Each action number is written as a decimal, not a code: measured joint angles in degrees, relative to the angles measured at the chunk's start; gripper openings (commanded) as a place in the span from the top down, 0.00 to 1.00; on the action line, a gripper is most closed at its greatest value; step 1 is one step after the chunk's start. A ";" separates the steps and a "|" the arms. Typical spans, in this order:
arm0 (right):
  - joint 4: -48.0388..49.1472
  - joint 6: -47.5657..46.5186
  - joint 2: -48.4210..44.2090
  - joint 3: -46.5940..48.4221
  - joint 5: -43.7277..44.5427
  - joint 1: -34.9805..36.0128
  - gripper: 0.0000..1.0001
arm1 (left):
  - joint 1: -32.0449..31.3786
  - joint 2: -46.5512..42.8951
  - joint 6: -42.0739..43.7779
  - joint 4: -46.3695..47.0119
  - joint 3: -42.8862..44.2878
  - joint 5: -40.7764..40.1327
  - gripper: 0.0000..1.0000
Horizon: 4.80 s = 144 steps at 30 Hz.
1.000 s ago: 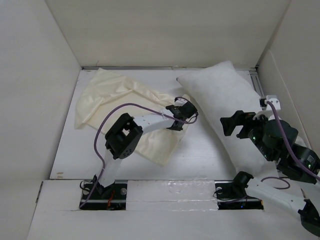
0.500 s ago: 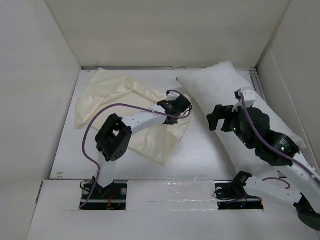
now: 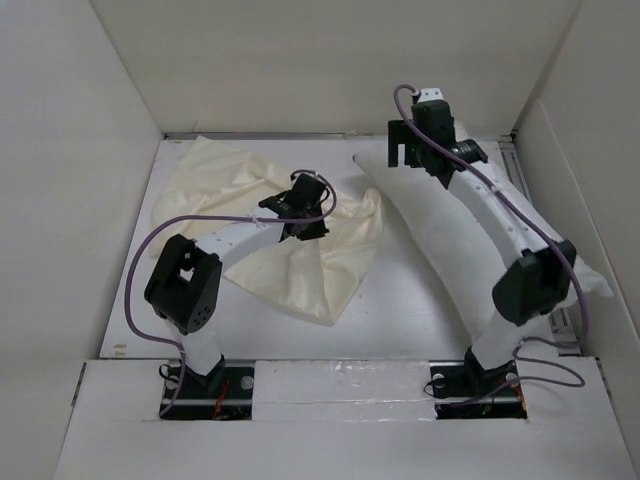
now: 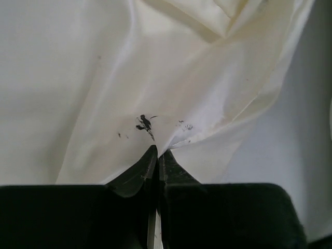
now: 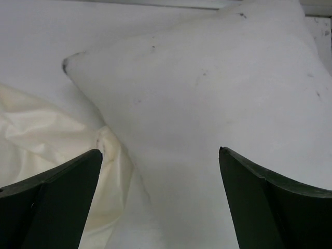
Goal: Put the pillow into the pillowcase
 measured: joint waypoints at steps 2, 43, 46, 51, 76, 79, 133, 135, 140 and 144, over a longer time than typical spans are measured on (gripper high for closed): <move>1.20 -0.87 6.12 2.05 1.36 -0.59 0.00 | -0.59 0.00 0.33 1.81 -0.63 2.67 1.00; 0.42 13.53 -31.36 -44.09 11.85 16.06 1.00 | 7.85 9.05 0.66 0.92 15.37 21.51 1.00; -1.53 16.92 -27.93 -43.30 15.15 19.06 1.00 | 7.85 9.03 0.46 1.46 15.10 22.56 1.00; -9.44 25.90 -17.27 -37.73 24.52 27.89 1.00 | 7.87 8.94 0.33 1.86 14.08 23.26 1.00; -32.96 47.34 -1.40 -12.31 33.88 52.76 1.00 | 7.93 -2.45 -0.02 0.00 8.17 24.33 1.00; -33.75 48.15 -0.83 -12.11 34.27 50.03 1.00 | 7.93 -3.56 0.02 0.09 6.14 23.28 1.00; -11.78 12.79 -46.34 -39.78 1.16 47.76 1.00 | 8.72 1.27 3.58 -8.57 16.74 13.88 1.00; -10.21 11.65 -44.57 -40.17 -0.81 44.22 1.00 | 8.72 0.31 3.67 -8.61 16.20 13.86 1.00; -7.56 8.41 -43.63 -40.63 -4.33 36.37 1.00 | 8.72 -3.45 4.50 -9.14 14.19 13.14 1.00; -6.73 5.38 -44.35 -40.52 -6.88 31.91 1.00 | 8.72 -5.20 5.46 -9.38 13.00 12.28 1.00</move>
